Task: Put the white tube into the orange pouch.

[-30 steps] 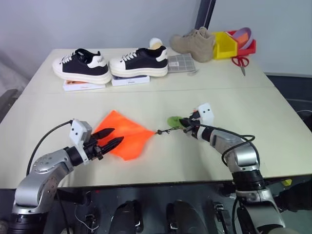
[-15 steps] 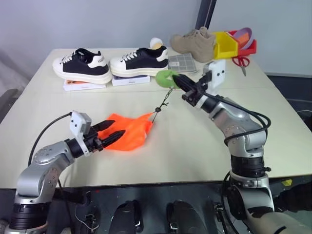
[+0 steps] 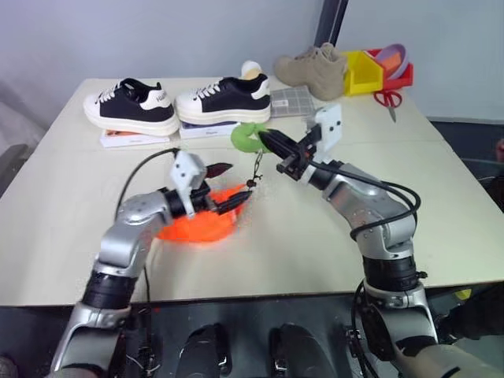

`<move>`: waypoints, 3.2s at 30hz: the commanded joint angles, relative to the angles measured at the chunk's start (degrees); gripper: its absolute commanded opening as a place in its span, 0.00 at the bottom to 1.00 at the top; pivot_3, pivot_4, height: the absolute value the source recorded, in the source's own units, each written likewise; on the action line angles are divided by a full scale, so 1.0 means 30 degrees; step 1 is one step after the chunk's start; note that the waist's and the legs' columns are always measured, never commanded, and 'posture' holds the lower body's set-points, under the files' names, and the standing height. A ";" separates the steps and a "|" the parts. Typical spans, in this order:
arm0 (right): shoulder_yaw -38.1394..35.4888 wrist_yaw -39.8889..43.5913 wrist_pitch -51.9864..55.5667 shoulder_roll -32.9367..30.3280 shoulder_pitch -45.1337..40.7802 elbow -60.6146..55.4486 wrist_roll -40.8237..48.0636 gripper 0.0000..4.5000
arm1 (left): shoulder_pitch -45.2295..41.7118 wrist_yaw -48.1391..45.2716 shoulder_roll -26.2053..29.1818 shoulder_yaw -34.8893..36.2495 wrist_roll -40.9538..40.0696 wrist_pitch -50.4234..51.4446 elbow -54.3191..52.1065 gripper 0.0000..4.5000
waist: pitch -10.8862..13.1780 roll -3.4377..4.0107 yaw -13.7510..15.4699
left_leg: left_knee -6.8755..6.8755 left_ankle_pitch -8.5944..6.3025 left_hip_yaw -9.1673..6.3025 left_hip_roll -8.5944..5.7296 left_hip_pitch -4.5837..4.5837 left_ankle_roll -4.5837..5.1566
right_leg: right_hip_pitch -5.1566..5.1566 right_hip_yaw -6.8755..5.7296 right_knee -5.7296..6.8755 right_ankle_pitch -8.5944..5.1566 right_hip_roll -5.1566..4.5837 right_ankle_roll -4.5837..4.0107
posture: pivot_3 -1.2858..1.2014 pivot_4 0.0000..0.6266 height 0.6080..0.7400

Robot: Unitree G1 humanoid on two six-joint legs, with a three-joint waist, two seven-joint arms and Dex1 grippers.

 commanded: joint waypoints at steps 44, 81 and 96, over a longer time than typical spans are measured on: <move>-0.0795 -0.3689 -0.2757 -0.1113 0.3425 0.0674 -0.4545 0.00 | -0.5618 -0.6115 -0.0239 -0.1556 0.0612 0.1142 0.8265 0.98 | -0.0001 -0.0001 0.0053 | 0.0039 0.0013 -0.0009 -0.0013 0.0006 -0.0016 | 0.0012 -0.0015 0.0035 -0.0011 0.0055 0.0020 | 0.52 0.24 1.00; -0.0803 -0.2635 -0.3974 -0.1470 0.4420 -0.0144 -0.4491 0.00 | -0.7269 -0.8439 -0.2095 -0.0591 0.1854 0.0622 1.2525 0.98 | 0.0001 -0.0004 0.0060 | 0.0219 -0.0004 -0.0038 0.0013 -0.0027 0.0008 | 0.0005 0.0027 0.0150 -0.0017 0.0104 0.0020 | 0.52 0.24 1.00; -0.1724 -0.3227 -0.4763 -0.0560 0.5239 0.1070 -0.3937 0.00 | -0.7277 -0.7823 -0.2417 -0.0803 0.2252 0.0167 1.2820 0.98 | 0.0002 -0.0005 0.0062 | 0.0265 -0.0009 -0.0042 0.0017 -0.0025 0.0016 | 0.0004 0.0034 0.0218 -0.0022 0.0094 0.0024 | 0.52 0.24 1.00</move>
